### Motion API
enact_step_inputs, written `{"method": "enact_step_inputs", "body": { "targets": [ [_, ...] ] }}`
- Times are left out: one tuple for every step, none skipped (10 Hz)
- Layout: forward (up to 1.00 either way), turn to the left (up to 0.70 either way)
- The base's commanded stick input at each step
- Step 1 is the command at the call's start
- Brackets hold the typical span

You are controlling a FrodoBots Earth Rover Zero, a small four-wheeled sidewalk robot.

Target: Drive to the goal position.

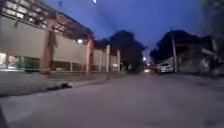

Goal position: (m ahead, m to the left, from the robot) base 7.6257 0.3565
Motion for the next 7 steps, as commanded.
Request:
{"method": "enact_step_inputs", "body": {
  "targets": [
    [0.7,0.0],
    [0.7,0.0],
    [0.7,0.0],
    [0.7,-0.09],
    [0.7,-0.34],
    [0.7,-0.35],
    [0.7,-0.35]
  ]
}}
